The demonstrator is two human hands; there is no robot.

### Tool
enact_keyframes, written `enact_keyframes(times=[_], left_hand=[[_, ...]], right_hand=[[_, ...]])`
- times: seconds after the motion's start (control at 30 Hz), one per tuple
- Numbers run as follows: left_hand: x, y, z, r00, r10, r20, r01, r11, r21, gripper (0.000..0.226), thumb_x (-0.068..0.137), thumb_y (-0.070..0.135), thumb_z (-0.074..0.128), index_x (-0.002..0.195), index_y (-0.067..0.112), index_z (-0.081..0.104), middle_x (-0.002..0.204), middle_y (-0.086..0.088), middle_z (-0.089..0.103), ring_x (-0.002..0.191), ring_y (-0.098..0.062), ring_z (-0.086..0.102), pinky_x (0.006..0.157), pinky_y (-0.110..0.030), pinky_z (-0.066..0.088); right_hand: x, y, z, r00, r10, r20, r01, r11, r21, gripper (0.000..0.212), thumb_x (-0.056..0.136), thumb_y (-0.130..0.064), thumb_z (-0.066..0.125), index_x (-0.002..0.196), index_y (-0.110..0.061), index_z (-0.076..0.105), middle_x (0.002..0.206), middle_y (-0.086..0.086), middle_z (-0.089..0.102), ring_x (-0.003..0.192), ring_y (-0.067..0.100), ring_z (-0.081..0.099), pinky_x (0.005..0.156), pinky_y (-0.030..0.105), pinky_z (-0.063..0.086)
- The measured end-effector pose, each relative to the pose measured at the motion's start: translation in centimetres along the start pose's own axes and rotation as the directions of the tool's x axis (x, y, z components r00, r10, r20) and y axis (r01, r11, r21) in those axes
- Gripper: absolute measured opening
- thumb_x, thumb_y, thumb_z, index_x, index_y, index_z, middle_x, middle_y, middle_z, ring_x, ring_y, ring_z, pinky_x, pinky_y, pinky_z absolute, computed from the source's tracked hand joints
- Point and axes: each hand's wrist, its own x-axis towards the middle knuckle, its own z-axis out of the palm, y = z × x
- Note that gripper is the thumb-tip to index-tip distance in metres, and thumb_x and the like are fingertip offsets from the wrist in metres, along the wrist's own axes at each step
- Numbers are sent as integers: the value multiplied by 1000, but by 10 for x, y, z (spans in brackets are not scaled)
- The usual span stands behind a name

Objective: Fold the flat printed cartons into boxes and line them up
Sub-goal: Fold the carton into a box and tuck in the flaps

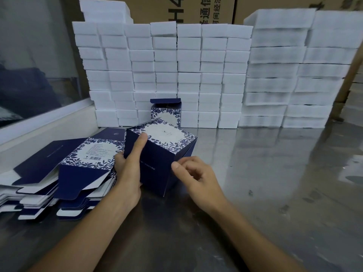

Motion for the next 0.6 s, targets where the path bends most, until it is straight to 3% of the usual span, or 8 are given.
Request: enact_keyframes(times=[0.1,0.2,0.27,0.33,0.37,0.47,0.53,0.6], left_hand=[[1,0,-2,1000,3,4,-3,1000,15,95,44,63,81,122,20,50,114,-8,67,101,-30,66,82,-50,56],[1,1,-6,993,3,115,-2,1000,-4,95,52,57,77,132,12,51,120,-14,66,108,-35,65,79,-44,54],[1,3,-8,985,14,170,-5,998,-55,93,53,53,75,133,10,52,127,-16,64,115,-38,62,88,-49,51],[1,3,-8,982,70,178,-55,995,-88,86,53,48,75,127,8,55,123,-15,65,115,-39,61,95,-52,48],[1,3,-8,978,116,170,-101,990,-94,76,52,46,75,117,10,59,112,-11,67,109,-38,63,93,-50,49],[0,2,-7,951,253,177,-246,967,-63,33,51,41,71,82,31,62,81,6,66,85,-19,61,79,-40,45],[2,-2,-8,922,325,208,-325,945,-35,29,55,36,68,84,36,62,89,4,69,87,-19,62,82,-44,45],[2,-3,-8,884,409,227,-420,908,-2,35,60,28,65,94,36,63,99,0,69,93,-21,62,84,-43,47]], right_hand=[[1,2,-1,999,46,20,-46,999,6,49,86,-55,56,84,-12,80,106,4,67,100,17,68,92,39,53],[1,2,-2,999,18,31,-18,1000,-3,52,84,-57,60,83,-10,81,102,4,69,97,14,68,89,33,53],[2,2,-2,1000,6,10,-6,1000,28,52,85,-56,68,81,-5,78,93,6,73,91,16,70,83,30,55],[3,-1,-3,997,81,12,-82,989,121,49,87,-55,66,83,-8,79,90,4,77,91,18,73,84,28,58],[3,-3,-3,993,119,29,-122,980,156,48,87,-56,66,86,-10,80,91,2,78,92,17,74,83,26,58],[5,-3,-4,979,195,63,-204,949,241,43,90,-49,63,92,-8,78,91,2,79,87,17,76,71,17,55],[7,0,-6,974,227,19,-225,950,214,35,93,-39,66,82,-8,76,84,4,78,80,15,76,71,23,57],[9,7,-9,974,218,-55,-216,975,47,36,89,-38,74,70,-8,72,74,4,76,72,14,71,76,36,59]])
